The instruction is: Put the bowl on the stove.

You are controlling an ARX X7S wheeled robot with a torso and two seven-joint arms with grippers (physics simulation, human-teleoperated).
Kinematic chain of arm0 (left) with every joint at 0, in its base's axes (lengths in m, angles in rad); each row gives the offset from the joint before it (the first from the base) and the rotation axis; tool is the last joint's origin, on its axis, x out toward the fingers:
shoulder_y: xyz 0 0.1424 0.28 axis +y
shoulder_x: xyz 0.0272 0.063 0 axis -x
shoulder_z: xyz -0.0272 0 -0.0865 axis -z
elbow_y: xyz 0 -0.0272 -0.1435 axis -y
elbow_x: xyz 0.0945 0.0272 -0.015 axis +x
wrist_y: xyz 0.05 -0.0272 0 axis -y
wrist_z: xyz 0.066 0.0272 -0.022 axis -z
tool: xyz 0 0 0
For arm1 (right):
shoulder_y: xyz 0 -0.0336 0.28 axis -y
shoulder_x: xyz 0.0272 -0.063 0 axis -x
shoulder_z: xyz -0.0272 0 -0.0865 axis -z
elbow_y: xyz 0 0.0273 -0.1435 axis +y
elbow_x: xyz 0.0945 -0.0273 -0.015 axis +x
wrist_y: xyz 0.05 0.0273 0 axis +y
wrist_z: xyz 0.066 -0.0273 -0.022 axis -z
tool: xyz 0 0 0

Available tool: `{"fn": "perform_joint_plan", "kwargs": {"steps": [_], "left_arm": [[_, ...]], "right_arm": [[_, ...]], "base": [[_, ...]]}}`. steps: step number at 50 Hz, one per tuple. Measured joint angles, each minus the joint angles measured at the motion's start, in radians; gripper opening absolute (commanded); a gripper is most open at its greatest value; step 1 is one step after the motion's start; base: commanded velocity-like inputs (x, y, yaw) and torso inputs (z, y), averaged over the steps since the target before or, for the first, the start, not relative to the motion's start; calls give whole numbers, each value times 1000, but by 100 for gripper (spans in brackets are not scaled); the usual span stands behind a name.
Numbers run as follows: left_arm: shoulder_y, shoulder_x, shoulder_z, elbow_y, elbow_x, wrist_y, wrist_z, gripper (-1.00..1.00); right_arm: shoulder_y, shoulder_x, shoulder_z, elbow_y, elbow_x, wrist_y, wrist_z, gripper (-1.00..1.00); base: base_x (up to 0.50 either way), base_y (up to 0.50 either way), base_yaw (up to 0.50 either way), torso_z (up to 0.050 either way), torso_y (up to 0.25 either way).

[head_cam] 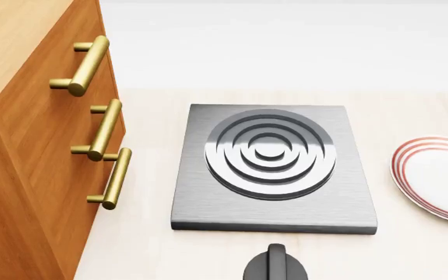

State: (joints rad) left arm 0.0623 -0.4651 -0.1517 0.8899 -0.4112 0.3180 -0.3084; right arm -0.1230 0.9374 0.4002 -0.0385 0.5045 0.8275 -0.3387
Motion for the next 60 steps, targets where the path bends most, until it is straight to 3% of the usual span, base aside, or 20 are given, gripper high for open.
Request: {"fn": "perform_joint_plan", "kwargs": {"steps": [13, 26, 43, 60], "left_arm": [[0, -3, 1, -2, -1, 3, -4, 100], [4, -8, -1, -3, -1, 8, -7, 100], [9, -12, 3, -8, 2, 15, -9, 100], [6, -16, 14, -12, 5, 16, -13, 100]], "right_arm": [[168, 72, -102, -90, 52, 45, -38, -100], [622, 107, -393, -123, 48, 141, -129, -100], [1135, -22, -742, -47, -55, 196, -266, -100], [1354, -200, -911, 73, -126, 148, -320, -100]], "base": [[0, 0, 0, 0, 0], [0, 0, 0, 0, 0], [0, 0, 0, 0, 0], [0, 0, 0, 0, 0]]}}
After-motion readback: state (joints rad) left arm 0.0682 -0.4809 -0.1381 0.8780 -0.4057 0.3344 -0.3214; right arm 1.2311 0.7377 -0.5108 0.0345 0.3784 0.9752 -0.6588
